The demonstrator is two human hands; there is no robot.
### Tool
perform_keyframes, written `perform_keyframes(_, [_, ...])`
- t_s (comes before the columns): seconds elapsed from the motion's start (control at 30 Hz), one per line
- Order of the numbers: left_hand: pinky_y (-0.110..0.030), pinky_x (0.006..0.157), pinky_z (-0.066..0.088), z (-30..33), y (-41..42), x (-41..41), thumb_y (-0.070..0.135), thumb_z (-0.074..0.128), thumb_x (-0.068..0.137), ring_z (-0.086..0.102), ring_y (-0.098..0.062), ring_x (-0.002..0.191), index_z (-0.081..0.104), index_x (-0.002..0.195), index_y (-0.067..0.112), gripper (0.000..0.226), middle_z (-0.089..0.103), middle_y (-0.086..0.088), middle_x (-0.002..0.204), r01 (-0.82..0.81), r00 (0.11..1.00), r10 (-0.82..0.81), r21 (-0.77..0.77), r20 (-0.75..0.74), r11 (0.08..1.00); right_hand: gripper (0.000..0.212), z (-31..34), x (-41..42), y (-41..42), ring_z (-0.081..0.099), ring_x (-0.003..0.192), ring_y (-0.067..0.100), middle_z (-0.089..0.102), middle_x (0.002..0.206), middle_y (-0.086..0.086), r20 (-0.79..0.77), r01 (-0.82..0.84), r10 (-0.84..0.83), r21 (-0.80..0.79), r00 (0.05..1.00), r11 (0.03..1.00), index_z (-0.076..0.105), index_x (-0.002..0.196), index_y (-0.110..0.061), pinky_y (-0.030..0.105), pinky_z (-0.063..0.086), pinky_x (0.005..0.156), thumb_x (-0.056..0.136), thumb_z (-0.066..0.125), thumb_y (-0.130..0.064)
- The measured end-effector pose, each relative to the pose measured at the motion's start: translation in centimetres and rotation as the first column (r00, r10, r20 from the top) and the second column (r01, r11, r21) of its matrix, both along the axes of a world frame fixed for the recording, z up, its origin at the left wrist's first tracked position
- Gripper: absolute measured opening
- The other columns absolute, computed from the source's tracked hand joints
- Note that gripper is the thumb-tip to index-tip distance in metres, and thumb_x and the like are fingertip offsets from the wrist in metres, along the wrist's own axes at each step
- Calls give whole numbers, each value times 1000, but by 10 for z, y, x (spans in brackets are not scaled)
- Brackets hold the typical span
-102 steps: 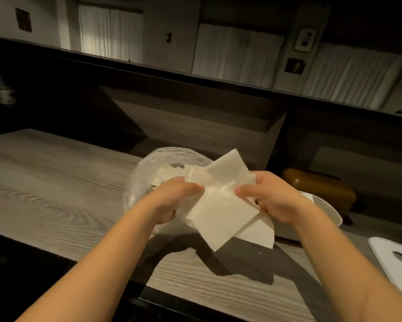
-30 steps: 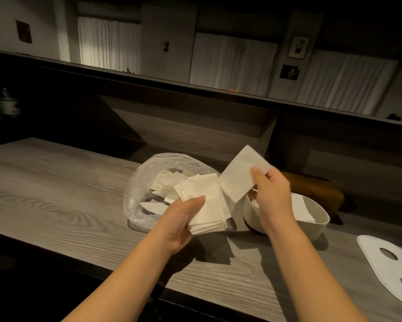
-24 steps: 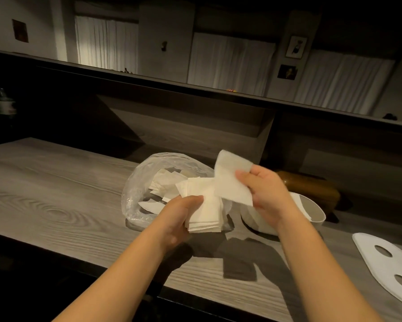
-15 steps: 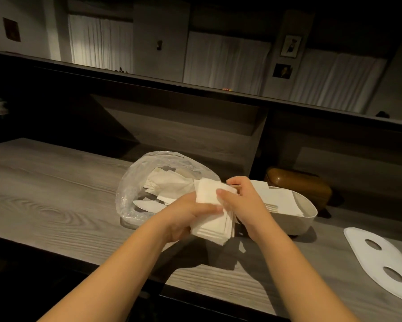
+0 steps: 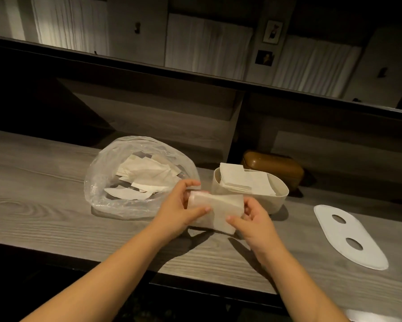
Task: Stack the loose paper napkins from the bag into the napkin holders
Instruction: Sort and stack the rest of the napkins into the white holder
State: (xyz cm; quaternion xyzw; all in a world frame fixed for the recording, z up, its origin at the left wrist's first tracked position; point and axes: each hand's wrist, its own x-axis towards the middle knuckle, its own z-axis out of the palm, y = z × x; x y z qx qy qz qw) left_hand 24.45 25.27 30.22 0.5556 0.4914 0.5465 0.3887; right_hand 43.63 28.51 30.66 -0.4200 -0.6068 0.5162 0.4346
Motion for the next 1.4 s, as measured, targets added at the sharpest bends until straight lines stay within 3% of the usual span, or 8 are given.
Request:
perform_keyframes(0.13, [0, 78, 43, -1, -5, 10, 10, 77, 82, 49, 9, 104, 21, 140, 47, 89, 37, 26, 124, 212, 955, -218, -50, -199, 976, 56, -15, 7, 2, 63, 110, 17, 61, 124, 3, 1, -71, 71, -19, 997, 997, 50, 122, -25, 31, 58, 81, 79, 77, -3])
perform_keyframes(0.27, [-3, 87, 41, -6, -6, 9, 4, 80, 78, 48, 19, 109, 10, 142, 51, 106, 36, 17, 135, 247, 944, -235, 28, -231, 968, 68, -14, 4, 3, 57, 111, 17, 54, 124, -3, 116, -62, 51, 89, 992, 994, 45, 129, -31, 34, 56, 90, 77, 79, -4])
perform_keyframes(0.4, [-4, 84, 43, -10, -6, 2, 8, 82, 77, 53, 13, 106, 6, 141, 54, 110, 41, 14, 132, 174, 949, -169, -4, -267, 985, 65, -15, 14, 5, 58, 111, 14, 55, 124, -2, 80, -32, 26, 74, 996, 997, 43, 126, -31, 26, 57, 80, 78, 79, -6])
perform_keyframes(0.57, [-5, 85, 44, -8, -8, 13, 2, 76, 81, 54, 14, 104, 10, 142, 50, 102, 40, 19, 128, 244, 932, -225, 32, -285, 969, 87, -16, 2, 7, 53, 118, 15, 48, 131, -6, 229, -107, 80, 109, 970, 988, 34, 138, -33, 39, 54, 96, 71, 86, -13])
perform_keyframes(0.8, [-27, 82, 57, -12, -7, 7, 4, 59, 94, 62, -16, 101, 34, 131, 53, 67, 56, 12, 116, 7, 973, 20, 115, -230, 993, 46, -19, 11, 7, 62, 111, 12, 65, 116, -7, 139, -47, 31, 115, 990, 992, 55, 112, -32, 22, 55, 80, 83, 73, -2])
perform_keyframes(0.93, [-11, 84, 47, -10, -7, 10, 0, 55, 96, 52, 12, 102, 26, 133, 48, 68, 43, 14, 125, 103, 973, -71, 141, -218, 985, 43, -19, 7, 5, 62, 109, 14, 64, 115, -3, 17, 9, -12, 179, 1000, 984, 56, 111, -32, 33, 57, 87, 85, 69, 1])
perform_keyframes(1.27, [-9, 88, 45, -10, -9, 12, 3, 70, 81, 48, -1, 116, 5, 139, 58, 103, 35, 16, 133, 249, 941, -234, 35, -243, 968, 89, -18, 5, 7, 51, 121, 12, 46, 135, -8, 224, -138, 109, 114, 968, 984, 31, 140, -39, 37, 51, 100, 74, 84, -12])
perform_keyframes(1.4, [-27, 85, 56, -9, -9, 14, -5, 65, 82, 61, -13, 99, 14, 137, 57, 97, 47, 2, 123, 88, 974, -69, 78, -214, 993, 73, -18, 4, 9, 57, 114, 14, 52, 127, -5, 116, -33, 18, 127, 993, 991, 39, 132, -35, 33, 56, 91, 78, 78, -3])
